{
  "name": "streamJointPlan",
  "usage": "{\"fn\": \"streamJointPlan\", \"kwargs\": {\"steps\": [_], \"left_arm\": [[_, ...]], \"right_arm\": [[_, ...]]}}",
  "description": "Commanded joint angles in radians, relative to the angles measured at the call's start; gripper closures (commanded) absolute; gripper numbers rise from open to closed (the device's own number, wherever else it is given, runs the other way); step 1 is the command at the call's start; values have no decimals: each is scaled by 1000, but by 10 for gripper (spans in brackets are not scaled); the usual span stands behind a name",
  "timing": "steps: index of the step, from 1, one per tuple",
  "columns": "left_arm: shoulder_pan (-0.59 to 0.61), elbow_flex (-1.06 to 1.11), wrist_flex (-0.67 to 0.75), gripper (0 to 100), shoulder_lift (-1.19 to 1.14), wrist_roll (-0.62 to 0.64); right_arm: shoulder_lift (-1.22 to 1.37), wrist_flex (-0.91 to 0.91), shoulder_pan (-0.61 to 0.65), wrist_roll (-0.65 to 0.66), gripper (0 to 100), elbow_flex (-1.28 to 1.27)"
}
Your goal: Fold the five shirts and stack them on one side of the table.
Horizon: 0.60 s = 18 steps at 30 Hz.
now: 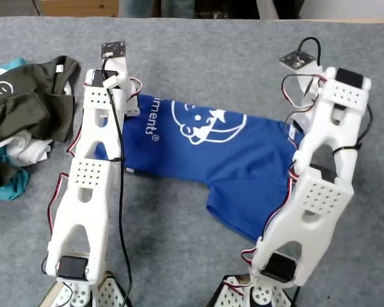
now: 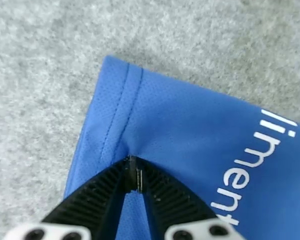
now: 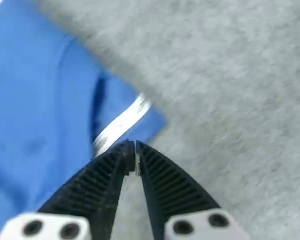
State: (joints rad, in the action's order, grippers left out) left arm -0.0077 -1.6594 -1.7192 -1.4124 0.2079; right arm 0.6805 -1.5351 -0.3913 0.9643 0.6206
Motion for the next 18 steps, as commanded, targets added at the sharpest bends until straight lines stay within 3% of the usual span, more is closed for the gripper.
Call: {"fn": "streamJointPlan", "kwargs": {"steps": [1,3,10,14,18], "left_arm": [[19,-8,-18,972,49,2],[15,-8,-38,972,120,12],[-15,82,-44,970,393,12],[-5,248,-46,970,552,3],[47,526,-46,971,830,-71]], "right_arm": [[-154,-143,-20,98,985,50],[-245,-238,-25,227,985,5],[-771,-209,-20,520,984,-550],[-1067,-81,34,578,980,-957],[-1293,72,121,577,858,-1320]]}}
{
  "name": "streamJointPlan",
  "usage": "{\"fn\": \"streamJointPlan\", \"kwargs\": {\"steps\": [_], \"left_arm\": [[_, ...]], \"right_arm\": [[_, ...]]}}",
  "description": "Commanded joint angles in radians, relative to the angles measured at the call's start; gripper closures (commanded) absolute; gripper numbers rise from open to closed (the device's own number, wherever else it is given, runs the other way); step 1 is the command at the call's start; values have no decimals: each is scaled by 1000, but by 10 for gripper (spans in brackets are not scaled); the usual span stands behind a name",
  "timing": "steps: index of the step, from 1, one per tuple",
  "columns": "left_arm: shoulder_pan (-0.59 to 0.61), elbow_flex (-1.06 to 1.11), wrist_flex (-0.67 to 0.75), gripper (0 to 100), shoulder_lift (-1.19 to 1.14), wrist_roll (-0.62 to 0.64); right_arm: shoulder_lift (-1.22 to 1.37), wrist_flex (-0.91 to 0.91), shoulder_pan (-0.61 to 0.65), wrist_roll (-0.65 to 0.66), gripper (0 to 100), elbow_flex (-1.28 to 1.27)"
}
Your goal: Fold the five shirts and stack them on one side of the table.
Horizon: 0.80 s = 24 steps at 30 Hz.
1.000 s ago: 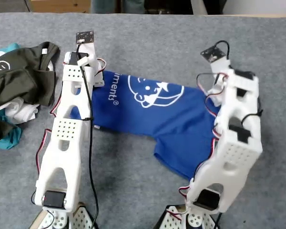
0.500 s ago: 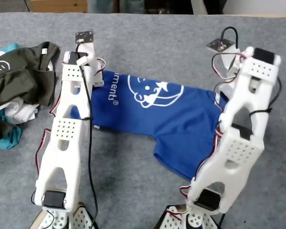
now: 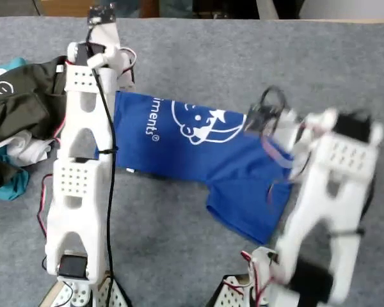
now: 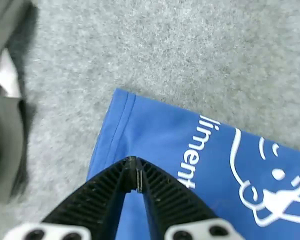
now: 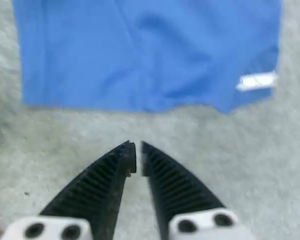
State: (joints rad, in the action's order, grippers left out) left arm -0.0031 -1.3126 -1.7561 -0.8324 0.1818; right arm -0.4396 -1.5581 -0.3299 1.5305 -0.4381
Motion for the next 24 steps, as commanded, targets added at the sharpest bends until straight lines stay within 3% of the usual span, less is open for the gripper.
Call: {"fn": "streamJointPlan", "kwargs": {"steps": [1,6,14,18,24], "left_arm": [[58,275,-9,971,331,-60],[56,851,43,971,689,-107],[127,1704,374,969,1200,-299],[128,1948,422,967,1387,-348],[202,2094,425,967,1537,-351]], "right_arm": [[-205,123,87,11,822,-335],[-228,267,178,-64,802,-544],[-205,443,229,-104,750,-711],[-79,519,245,-110,750,-722],[91,641,226,-110,770,-696]]}}
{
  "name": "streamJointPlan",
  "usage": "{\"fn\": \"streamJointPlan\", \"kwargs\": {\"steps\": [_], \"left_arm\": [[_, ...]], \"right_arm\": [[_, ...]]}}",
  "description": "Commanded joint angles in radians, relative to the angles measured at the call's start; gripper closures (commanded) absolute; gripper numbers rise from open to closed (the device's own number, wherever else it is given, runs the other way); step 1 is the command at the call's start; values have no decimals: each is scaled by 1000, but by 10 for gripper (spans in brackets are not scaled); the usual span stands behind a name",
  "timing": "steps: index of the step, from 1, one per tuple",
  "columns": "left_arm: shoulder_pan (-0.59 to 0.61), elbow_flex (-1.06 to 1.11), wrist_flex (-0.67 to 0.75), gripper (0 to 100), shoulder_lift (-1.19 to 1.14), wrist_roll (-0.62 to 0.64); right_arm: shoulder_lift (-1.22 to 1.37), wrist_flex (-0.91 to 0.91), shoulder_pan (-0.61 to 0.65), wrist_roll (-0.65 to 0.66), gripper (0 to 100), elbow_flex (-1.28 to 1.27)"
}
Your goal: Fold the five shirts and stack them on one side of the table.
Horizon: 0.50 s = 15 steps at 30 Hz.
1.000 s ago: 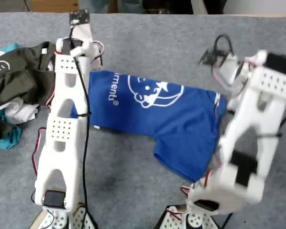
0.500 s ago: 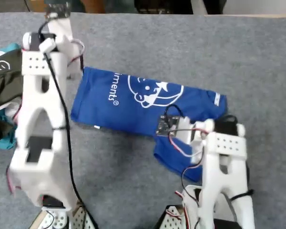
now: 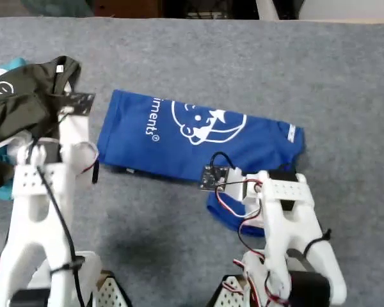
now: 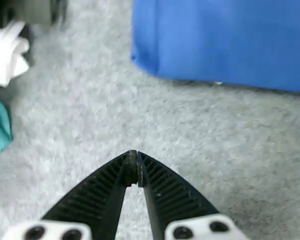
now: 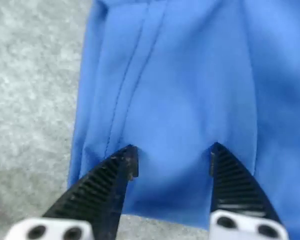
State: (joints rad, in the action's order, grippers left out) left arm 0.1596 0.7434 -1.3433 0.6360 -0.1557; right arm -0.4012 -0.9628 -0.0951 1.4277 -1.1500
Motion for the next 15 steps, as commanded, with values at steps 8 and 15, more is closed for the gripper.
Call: {"fn": "streamJointPlan", "kwargs": {"steps": [8,15], "left_arm": [[143,45,6,967,81,-14],[148,36,34,967,81,-49]], "right_arm": [[54,75,-21,-11,952,22],[113,-48,-32,-127,985,271]]}}
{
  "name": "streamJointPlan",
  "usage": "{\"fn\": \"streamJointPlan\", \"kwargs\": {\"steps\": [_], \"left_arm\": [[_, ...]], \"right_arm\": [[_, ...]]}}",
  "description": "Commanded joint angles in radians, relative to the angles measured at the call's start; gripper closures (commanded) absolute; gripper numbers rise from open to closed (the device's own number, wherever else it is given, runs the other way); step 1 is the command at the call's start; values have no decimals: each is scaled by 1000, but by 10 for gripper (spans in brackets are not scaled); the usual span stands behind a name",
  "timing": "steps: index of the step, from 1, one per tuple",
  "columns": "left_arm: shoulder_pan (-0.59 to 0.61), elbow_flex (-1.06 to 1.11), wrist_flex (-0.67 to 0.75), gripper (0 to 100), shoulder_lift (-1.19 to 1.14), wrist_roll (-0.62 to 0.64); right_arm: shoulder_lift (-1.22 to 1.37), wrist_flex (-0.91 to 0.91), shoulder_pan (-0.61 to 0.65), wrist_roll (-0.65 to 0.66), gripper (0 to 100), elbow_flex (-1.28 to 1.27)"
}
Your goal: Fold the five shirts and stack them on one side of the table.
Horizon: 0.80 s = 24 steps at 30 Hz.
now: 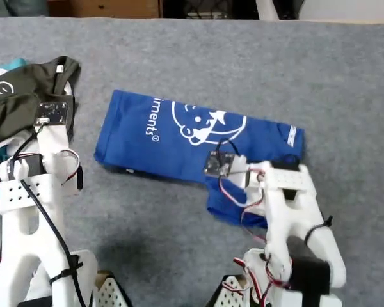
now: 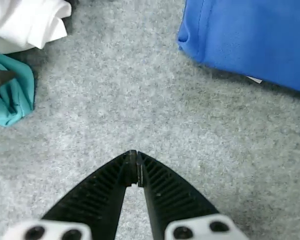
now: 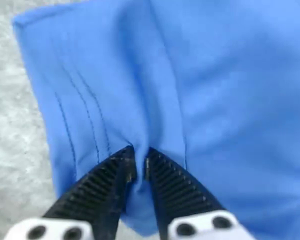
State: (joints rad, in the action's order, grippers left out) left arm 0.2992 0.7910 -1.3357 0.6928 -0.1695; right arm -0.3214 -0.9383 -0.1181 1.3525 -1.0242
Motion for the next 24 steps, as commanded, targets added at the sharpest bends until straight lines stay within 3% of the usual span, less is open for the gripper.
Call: {"fn": "streamJointPlan", "kwargs": {"steps": [1,5,13,24], "left_arm": [[8,-18,34,967,25,-48],[7,-38,32,967,25,-60],[7,-39,31,967,34,-63],[1,-39,34,967,34,-63]], "right_arm": [[65,-126,-11,-61,985,222],[242,-336,-14,-61,985,547],[599,-585,-9,-60,985,1124],[972,-727,37,11,980,1580]]}}
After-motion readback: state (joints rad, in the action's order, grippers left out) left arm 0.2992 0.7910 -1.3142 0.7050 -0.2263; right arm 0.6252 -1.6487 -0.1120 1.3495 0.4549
